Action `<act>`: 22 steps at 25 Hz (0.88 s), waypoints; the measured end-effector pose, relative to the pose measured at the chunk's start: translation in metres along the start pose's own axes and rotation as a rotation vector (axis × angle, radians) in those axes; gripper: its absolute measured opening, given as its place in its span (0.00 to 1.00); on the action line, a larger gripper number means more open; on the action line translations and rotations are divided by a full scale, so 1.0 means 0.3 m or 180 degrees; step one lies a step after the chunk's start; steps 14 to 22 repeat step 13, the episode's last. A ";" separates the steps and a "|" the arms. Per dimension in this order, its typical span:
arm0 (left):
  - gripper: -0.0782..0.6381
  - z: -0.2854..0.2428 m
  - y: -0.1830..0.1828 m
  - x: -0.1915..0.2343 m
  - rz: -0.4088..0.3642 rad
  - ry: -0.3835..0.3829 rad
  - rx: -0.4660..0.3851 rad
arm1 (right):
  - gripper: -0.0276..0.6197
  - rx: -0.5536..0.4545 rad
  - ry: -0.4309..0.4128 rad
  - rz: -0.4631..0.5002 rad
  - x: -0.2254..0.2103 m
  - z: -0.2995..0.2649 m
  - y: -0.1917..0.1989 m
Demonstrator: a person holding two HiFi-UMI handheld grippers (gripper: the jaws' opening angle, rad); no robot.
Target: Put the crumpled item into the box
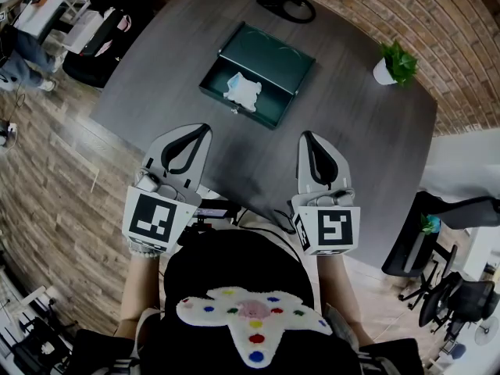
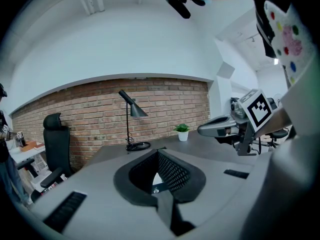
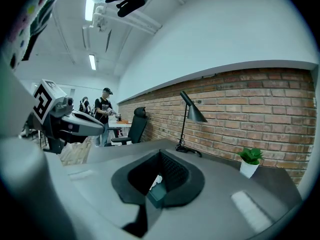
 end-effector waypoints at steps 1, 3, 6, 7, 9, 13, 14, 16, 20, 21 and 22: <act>0.12 0.000 0.001 0.002 0.0003 -0.0001 0.0005 | 0.06 0.0008 -0.0007 0.0008 0.001 -0.002 0.000; 0.12 -0.003 0.002 0.007 -0.0002 -0.0003 0.0012 | 0.06 0.0018 -0.0011 0.0010 0.003 -0.007 0.000; 0.12 -0.005 0.003 0.009 -0.0004 0.0003 0.0010 | 0.06 0.0021 -0.0001 -0.0004 0.001 -0.009 0.004; 0.12 -0.005 0.003 0.007 -0.0003 0.0004 0.0009 | 0.06 0.0022 -0.0001 -0.0003 0.001 -0.007 0.004; 0.12 -0.004 0.003 0.002 0.0003 0.0003 0.0011 | 0.06 0.0024 0.0000 -0.0002 -0.001 -0.002 0.004; 0.12 -0.006 0.002 -0.002 0.0005 0.0003 0.0013 | 0.06 0.0031 -0.0003 -0.0004 -0.003 -0.001 0.005; 0.12 -0.006 0.002 -0.002 0.0005 0.0003 0.0013 | 0.06 0.0031 -0.0003 -0.0004 -0.003 -0.001 0.005; 0.12 -0.006 0.002 -0.002 0.0005 0.0003 0.0013 | 0.06 0.0031 -0.0003 -0.0004 -0.003 -0.001 0.005; 0.12 -0.006 0.002 -0.002 0.0005 0.0003 0.0013 | 0.06 0.0031 -0.0003 -0.0004 -0.003 -0.001 0.005; 0.12 -0.006 0.002 -0.002 0.0005 0.0003 0.0013 | 0.06 0.0031 -0.0003 -0.0004 -0.003 -0.001 0.005; 0.12 -0.006 0.002 -0.002 0.0005 0.0003 0.0013 | 0.06 0.0031 -0.0003 -0.0004 -0.003 -0.001 0.005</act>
Point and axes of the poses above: the fingertips, and each gripper's own axes: z backward along the fingers, x to its left, y out of its underside, the point moved 3 cm from there along z, backward along the fingers, and after that the axes turned 8 degrees about -y, right-handed, at the moved point
